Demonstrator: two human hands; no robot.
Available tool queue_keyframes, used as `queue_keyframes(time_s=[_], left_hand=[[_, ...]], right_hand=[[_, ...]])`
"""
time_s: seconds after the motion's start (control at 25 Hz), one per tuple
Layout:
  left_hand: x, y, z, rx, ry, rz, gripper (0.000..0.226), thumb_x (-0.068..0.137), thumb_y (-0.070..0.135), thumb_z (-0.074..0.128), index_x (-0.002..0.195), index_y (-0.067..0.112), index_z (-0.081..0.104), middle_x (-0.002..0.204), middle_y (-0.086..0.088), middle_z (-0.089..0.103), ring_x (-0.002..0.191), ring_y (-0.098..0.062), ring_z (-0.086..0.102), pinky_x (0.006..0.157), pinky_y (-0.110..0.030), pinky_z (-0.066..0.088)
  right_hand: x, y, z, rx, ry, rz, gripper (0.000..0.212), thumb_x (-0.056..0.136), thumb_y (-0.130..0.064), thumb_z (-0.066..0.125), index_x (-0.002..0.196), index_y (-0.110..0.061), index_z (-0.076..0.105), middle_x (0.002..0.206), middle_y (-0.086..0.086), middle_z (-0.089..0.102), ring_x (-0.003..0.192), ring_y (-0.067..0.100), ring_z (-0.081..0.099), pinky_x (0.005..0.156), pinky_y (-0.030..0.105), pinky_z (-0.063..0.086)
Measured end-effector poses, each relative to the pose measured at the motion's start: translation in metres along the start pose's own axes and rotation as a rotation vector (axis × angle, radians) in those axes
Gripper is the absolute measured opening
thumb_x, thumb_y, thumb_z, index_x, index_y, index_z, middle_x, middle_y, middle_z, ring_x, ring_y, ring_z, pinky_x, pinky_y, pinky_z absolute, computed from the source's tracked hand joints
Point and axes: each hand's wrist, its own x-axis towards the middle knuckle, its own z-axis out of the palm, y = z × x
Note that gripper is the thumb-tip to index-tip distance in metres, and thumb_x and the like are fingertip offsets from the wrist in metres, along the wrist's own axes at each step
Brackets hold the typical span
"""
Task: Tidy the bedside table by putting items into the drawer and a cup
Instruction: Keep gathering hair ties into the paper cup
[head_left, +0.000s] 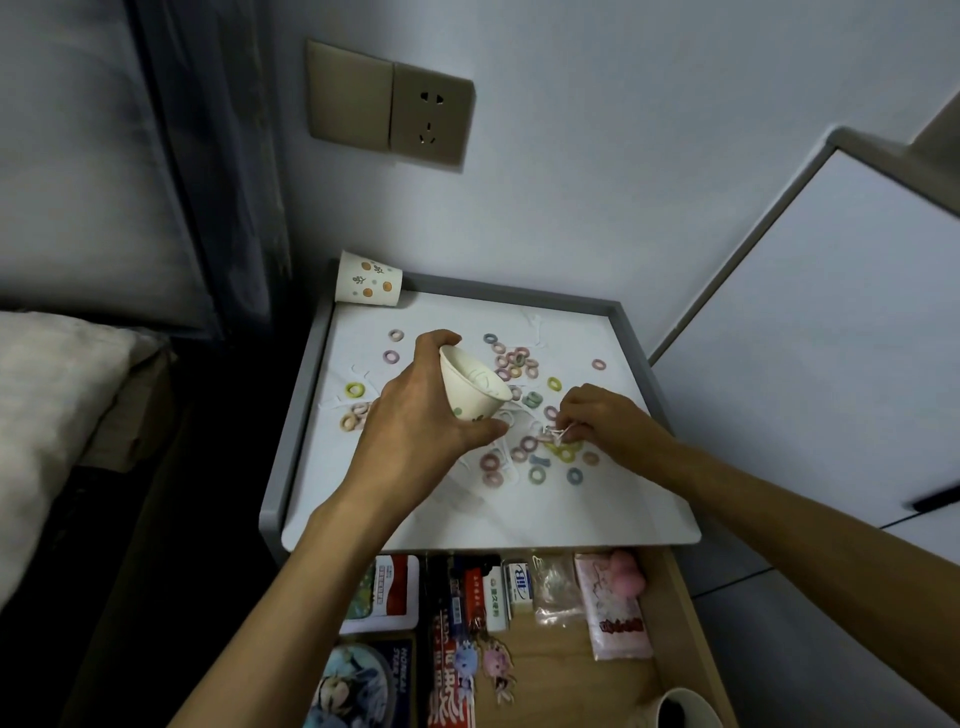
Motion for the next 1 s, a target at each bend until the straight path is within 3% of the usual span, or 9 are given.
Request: queue_keyframes(time_s=[0.12,0.28,0.44,0.52,0.64,0.76,0.88,1.0], left_hand=[[-0.001,0.000,0.000,0.002,-0.004,0.003,0.082,0.069,0.037,0.085,0.133,0.033,0.034,0.112,0.008,0.054,0.094,-0.014,0.052,0.061,-0.011,0.038],[-0.001,-0.001,0.000,0.001,-0.008,0.000,0.082,0.069,0.037,0.085,0.133,0.033,0.034,0.111,0.008,0.053,0.093,-0.014,0.053,0.061,-0.012,0.039],[0.002,-0.001,0.001,-0.003,-0.007,0.002,0.082,0.069,0.037,0.085,0.133,0.033,0.034,0.111,0.009,0.053,0.094,-0.014,0.051,0.062,-0.012,0.038],[0.002,-0.001,0.001,0.008,-0.008,-0.001,0.082,0.069,0.038,0.085,0.133,0.033,0.034,0.111,0.009,0.054,0.094,-0.013,0.049,0.061,-0.010,0.036],[0.002,-0.001,0.003,0.021,-0.015,-0.004,0.082,0.070,0.037,0.085,0.134,0.033,0.034,0.111,0.009,0.053,0.094,-0.013,0.049,0.060,-0.010,0.035],[0.001,0.000,0.004,0.023,-0.016,0.000,0.082,0.069,0.037,0.085,0.133,0.033,0.034,0.111,0.008,0.054,0.093,-0.014,0.051,0.060,-0.010,0.035],[0.002,-0.001,0.004,0.032,-0.018,0.000,0.083,0.069,0.037,0.085,0.134,0.033,0.034,0.110,0.010,0.053,0.094,-0.014,0.051,0.062,-0.013,0.037],[0.003,-0.002,0.005,0.061,-0.020,-0.005,0.085,0.068,0.038,0.085,0.135,0.034,0.033,0.107,0.012,0.052,0.091,-0.012,0.051,0.060,-0.014,0.035]], right_hand=[[0.004,-0.001,-0.002,-0.108,-0.064,-0.032,0.017,0.086,-0.010,0.071,0.101,-0.003,0.071,0.103,0.014,0.066,0.095,0.026,0.061,0.083,0.030,0.048],[0.014,0.003,-0.017,-0.269,-0.207,-0.023,0.012,0.096,-0.018,0.059,0.105,-0.011,0.062,0.104,0.009,0.064,0.098,0.024,0.060,0.080,0.028,0.043],[0.017,0.000,-0.049,-0.309,-0.157,0.033,0.017,0.097,-0.014,0.055,0.114,-0.012,0.058,0.102,0.004,0.069,0.092,0.022,0.063,0.068,0.024,0.036],[0.023,0.001,-0.061,-0.297,-0.163,-0.009,0.019,0.096,-0.011,0.056,0.115,-0.012,0.063,0.101,0.001,0.070,0.090,0.018,0.066,0.069,0.023,0.043],[0.033,0.006,-0.069,-0.219,-0.153,-0.022,0.019,0.097,-0.016,0.058,0.112,-0.015,0.070,0.096,0.000,0.073,0.080,0.012,0.067,0.076,0.031,0.054],[0.035,0.004,-0.069,-0.088,-0.157,0.067,0.021,0.097,-0.016,0.057,0.114,-0.015,0.071,0.095,-0.002,0.072,0.069,0.002,0.059,0.078,0.037,0.055],[0.040,-0.021,-0.083,0.160,-0.029,0.126,0.023,0.095,-0.015,0.060,0.116,-0.014,0.071,0.091,-0.009,0.071,0.068,0.002,0.061,0.073,0.024,0.052],[0.049,-0.071,-0.107,0.291,0.021,0.024,0.021,0.090,-0.018,0.067,0.110,-0.016,0.074,0.092,-0.015,0.071,0.075,-0.008,0.063,0.071,0.009,0.047]])
